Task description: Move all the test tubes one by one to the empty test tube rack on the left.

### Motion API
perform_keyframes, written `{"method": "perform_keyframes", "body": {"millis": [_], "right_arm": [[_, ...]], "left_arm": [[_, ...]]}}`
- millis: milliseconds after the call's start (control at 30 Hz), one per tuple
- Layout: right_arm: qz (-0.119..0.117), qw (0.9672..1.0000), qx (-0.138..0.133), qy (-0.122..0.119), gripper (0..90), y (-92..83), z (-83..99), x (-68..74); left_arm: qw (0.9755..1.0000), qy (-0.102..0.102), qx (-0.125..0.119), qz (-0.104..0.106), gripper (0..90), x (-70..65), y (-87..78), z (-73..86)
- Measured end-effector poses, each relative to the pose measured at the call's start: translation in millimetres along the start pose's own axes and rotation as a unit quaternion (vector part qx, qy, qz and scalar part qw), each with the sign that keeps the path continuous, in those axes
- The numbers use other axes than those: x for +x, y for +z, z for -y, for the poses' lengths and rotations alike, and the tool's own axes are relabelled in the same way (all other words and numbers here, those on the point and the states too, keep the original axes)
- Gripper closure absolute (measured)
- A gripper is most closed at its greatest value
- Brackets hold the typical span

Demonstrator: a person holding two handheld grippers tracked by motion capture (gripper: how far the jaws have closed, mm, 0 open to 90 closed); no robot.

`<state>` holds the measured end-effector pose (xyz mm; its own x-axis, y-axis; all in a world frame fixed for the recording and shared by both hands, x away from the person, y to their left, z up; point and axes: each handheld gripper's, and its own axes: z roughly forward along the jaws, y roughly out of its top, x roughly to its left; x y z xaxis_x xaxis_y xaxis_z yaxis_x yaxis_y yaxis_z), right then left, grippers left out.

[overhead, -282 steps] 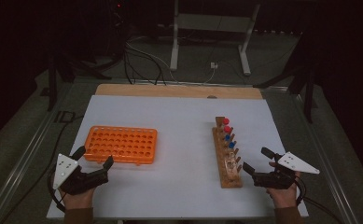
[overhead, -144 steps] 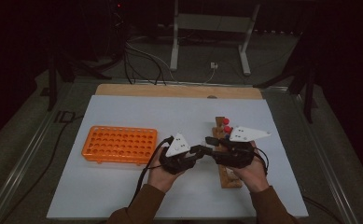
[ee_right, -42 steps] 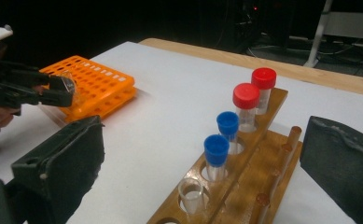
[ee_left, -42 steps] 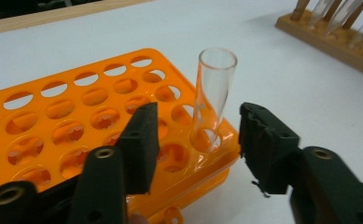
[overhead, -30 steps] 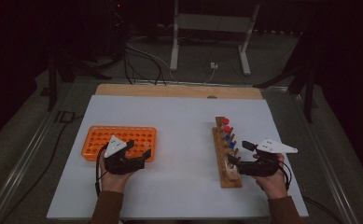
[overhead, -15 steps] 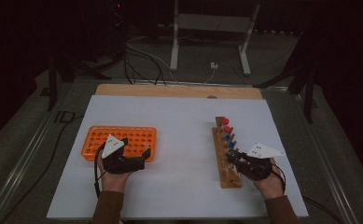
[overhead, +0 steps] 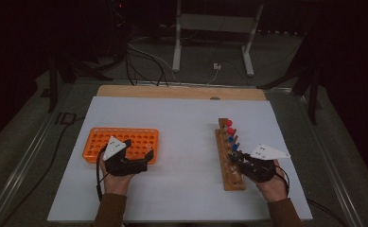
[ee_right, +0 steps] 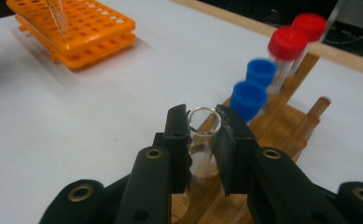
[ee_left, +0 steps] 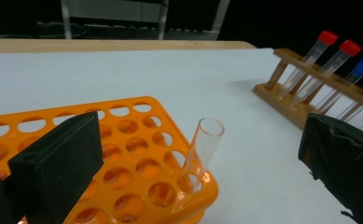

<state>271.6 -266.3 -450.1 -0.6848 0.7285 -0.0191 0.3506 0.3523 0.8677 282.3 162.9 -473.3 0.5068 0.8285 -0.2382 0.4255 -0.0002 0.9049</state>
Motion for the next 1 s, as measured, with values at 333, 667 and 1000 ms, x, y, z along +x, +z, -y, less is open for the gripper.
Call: {"method": "perform_keyframes", "body": {"millis": [333, 667, 1000], "right_arm": [[0.001, 0.9998, -0.019, -0.003, 76.3, -18.3, -21.4, -1.0], [0.004, 0.9991, -0.041, 0.009, 76.3, -28.7, -33.0, -0.8], [-0.020, 0.9976, -0.061, 0.026, 76.3, -29.2, -43.4, 8.9]], "left_arm": [[0.9992, 0.028, -0.024, 0.017, 0.7, -10.9, 0.1, -3.0], [0.9924, 0.085, -0.053, 0.072, 3.7, -55.3, 2.3, -17.6], [0.9857, 0.115, -0.023, 0.121, 3.3, -96.9, 19.7, -33.3]]}}
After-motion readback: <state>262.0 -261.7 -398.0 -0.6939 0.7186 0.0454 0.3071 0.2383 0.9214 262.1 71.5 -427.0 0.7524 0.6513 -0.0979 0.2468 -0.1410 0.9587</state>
